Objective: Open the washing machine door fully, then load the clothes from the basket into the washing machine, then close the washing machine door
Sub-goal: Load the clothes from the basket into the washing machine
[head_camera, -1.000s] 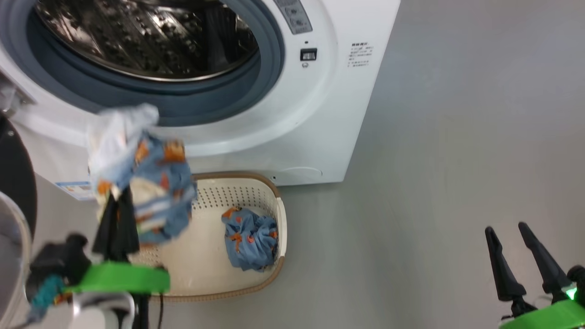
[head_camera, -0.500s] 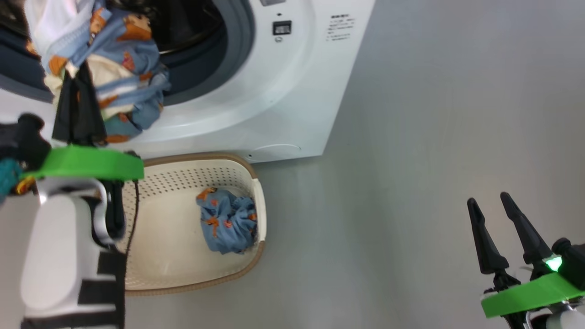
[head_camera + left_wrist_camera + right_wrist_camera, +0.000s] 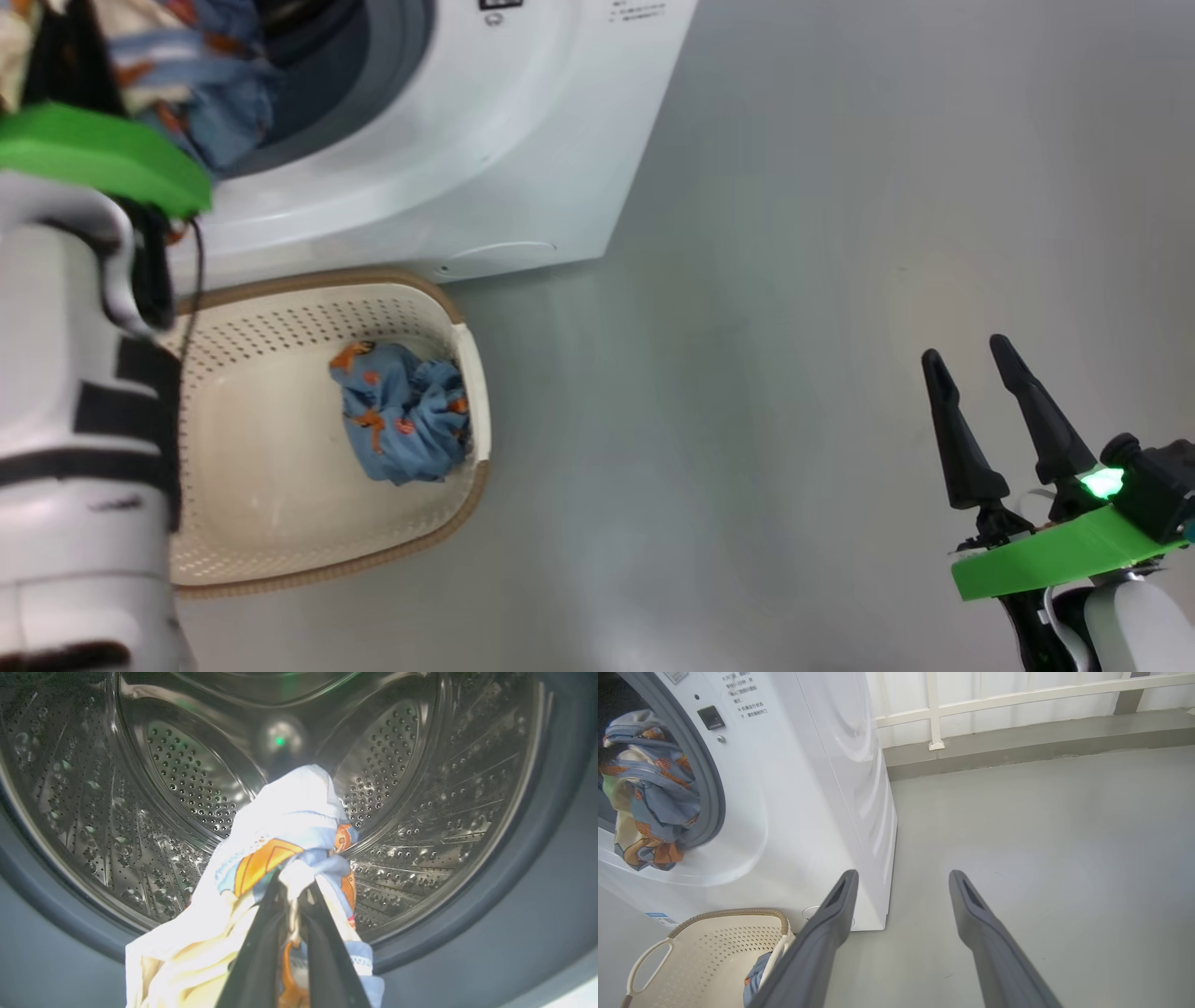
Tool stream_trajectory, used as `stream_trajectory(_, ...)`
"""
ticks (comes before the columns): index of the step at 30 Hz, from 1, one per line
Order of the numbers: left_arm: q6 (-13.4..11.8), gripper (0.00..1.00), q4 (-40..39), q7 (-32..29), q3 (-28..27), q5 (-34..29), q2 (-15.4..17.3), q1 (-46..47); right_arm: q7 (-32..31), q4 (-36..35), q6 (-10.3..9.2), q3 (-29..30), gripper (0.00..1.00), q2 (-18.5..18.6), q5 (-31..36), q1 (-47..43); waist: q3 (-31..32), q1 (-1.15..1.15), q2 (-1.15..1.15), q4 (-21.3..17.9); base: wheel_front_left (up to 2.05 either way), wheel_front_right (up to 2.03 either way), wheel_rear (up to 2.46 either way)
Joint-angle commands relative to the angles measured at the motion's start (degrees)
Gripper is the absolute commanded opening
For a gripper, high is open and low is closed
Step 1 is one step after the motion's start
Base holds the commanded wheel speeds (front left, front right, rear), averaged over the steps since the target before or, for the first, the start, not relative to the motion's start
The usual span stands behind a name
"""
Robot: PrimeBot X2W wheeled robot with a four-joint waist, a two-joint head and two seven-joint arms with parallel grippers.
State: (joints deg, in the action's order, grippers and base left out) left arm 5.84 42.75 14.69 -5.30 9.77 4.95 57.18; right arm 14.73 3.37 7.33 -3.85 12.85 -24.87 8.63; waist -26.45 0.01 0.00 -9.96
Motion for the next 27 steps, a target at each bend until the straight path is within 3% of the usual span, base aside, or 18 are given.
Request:
stream_trajectory(1, 0.2, 0.0, 0.2, 0.3, -1.7, -0.7, 3.0, 3.6, 0.3, -1.2, 0.16, -1.6, 1.0, 0.5, -0.5, 0.5, -2.1, -0.01, 0.0, -1.9, 0.0, 0.0, 0.0)
stream_trajectory(8, 0.4, 0.0, -4.0, 0.3, -2.3, -2.5, 3.9, 11.3, 0.3, -1.3, 0.16, -1.4, 1.0, 0.3, -0.7, 1.5, -4.2, -0.01, 0.0, -2.8, 0.0, 0.0, 0.0)
stream_trajectory(14, 0.8, 0.0, -7.8, 0.3, -2.7, -3.6, 3.7, 12.3, 0.3, -1.2, 0.16, -1.3, 1.0, 0.1, -0.8, 1.9, -5.1, -0.01, 0.0, -2.9, 0.0, 0.0, 0.0)
stream_trajectory(15, 0.9, 0.12, -7.3, 0.3, -2.6, -3.8, 3.7, 12.1, 0.3, -1.2, 0.16, -1.3, 1.0, 0.1, -0.8, 2.0, -5.2, -0.01, 0.0, -2.9, 0.0, 0.0, 0.0)
stream_trajectory(16, 0.9, 0.69, -6.4, 0.3, -2.5, -4.1, 3.8, 11.9, 0.3, -1.2, 0.16, -1.4, 1.0, 0.0, -0.7, 2.1, -5.2, -0.01, 0.0, -2.8, 0.0, 0.0, 0.0)
stream_trajectory(17, 0.9, 1.0, -5.5, 0.3, -2.6, -4.3, 3.9, 11.7, 0.3, -1.2, 0.16, -1.5, 1.0, 0.0, -0.7, 2.2, -5.3, -0.01, 0.0, -2.8, 0.0, 0.0, 0.0)
stream_trajectory(27, 0.8, 1.0, -1.9, 0.3, -4.5, -4.5, 3.3, 10.6, 0.3, -1.4, 0.16, -1.4, 1.0, 0.3, -0.8, 2.5, -5.8, -0.01, 0.0, -2.0, 0.0, 0.0, 0.0)
